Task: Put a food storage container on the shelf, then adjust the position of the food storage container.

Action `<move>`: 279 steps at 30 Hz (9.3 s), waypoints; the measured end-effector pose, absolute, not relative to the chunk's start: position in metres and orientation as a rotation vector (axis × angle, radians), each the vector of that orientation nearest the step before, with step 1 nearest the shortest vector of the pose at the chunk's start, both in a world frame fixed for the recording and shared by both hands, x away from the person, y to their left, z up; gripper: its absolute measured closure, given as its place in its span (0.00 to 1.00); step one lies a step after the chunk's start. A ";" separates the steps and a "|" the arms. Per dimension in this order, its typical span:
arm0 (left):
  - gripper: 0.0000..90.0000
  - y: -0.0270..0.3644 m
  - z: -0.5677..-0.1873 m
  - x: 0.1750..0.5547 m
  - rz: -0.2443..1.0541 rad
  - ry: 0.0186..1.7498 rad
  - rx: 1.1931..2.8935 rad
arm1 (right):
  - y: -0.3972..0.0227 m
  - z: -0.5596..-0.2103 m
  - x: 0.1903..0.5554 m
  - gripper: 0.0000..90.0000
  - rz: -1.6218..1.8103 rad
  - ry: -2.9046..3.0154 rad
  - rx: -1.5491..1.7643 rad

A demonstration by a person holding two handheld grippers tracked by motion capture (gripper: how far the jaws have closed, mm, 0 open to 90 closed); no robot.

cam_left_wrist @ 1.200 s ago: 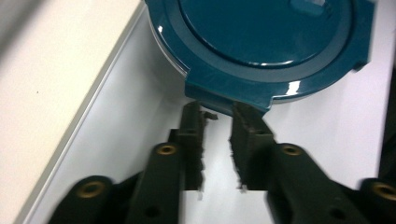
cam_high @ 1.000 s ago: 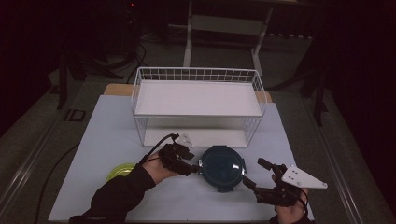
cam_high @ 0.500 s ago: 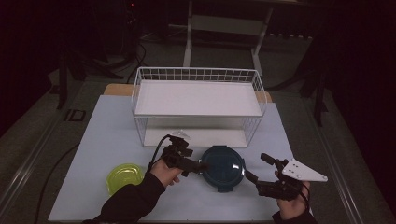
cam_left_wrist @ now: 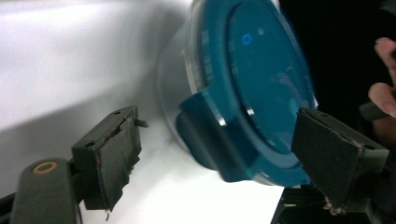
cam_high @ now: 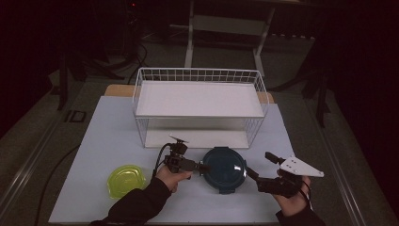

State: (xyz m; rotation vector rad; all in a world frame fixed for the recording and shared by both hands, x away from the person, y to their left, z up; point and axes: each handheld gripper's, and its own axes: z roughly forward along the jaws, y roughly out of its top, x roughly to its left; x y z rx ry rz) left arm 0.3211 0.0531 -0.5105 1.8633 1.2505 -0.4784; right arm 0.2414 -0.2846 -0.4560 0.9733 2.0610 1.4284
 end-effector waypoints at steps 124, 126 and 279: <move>0.63 0.129 -0.323 0.355 -0.211 1.002 1.703 | -0.242 -0.337 0.362 0.61 1.923 2.379 1.455; 0.62 0.130 -0.320 0.359 -0.188 1.012 1.691 | -0.240 -0.334 0.369 0.61 1.921 2.377 1.469; 0.16 0.212 -0.392 0.253 0.270 0.783 1.820 | -0.199 -0.363 0.310 0.20 1.792 2.367 1.039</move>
